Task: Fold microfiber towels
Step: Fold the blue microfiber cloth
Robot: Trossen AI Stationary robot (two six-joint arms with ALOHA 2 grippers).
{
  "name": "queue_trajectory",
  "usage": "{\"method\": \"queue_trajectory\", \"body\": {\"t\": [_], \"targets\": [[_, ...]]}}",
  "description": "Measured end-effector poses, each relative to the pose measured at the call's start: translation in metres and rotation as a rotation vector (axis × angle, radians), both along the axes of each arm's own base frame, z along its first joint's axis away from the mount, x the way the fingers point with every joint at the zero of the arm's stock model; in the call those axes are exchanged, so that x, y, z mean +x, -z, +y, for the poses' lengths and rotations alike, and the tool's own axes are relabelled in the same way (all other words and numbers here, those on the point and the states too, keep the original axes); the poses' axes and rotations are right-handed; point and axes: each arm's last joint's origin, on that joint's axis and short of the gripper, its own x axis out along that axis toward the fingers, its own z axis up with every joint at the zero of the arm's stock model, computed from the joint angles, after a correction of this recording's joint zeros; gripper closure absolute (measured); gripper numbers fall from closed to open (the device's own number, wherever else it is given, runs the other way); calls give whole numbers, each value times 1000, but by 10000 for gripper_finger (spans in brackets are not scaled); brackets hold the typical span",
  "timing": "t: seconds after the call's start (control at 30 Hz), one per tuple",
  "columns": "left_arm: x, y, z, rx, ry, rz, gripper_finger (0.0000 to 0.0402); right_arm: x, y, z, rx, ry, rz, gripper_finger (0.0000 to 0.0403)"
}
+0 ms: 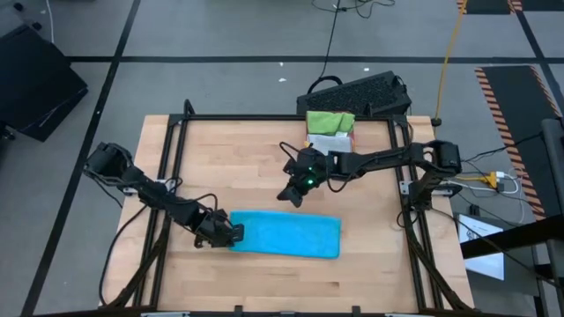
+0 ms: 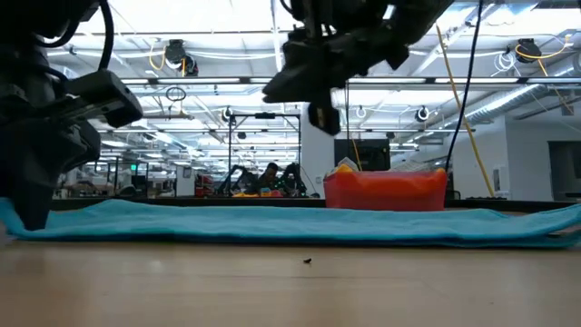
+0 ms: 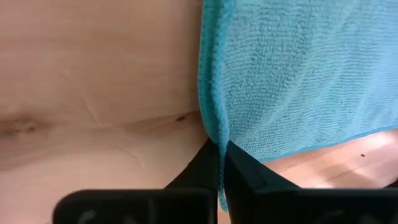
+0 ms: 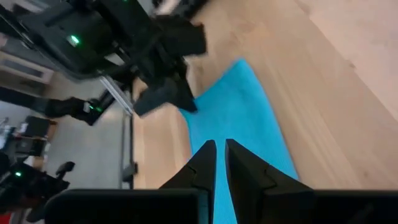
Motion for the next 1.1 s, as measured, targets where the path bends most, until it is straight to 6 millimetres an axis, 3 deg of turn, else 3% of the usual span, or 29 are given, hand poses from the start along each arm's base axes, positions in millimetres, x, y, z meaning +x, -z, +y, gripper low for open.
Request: {"method": "queue_trajectory", "body": {"t": [0.13, 0.3, 0.6, 0.9, 1.1], "targets": [[-2, -1, 2, 73, 51, -13, 396, 15, 14, -1, -14, -42, -45, 366], [-4, -10, 7, 232, 195, -64, 398, 32, 26, -2, -98, -113, -108, 328], [3, -50, 7, 429, 476, 44, 400, 64, 52, -15, -192, -176, -158, 248], [13, -67, 7, 490, 511, 2, 400, 99, 71, -39, -265, -202, -203, 210], [13, -63, 7, 512, 534, 39, 399, 120, 85, -48, -268, -212, -215, 207]]}}
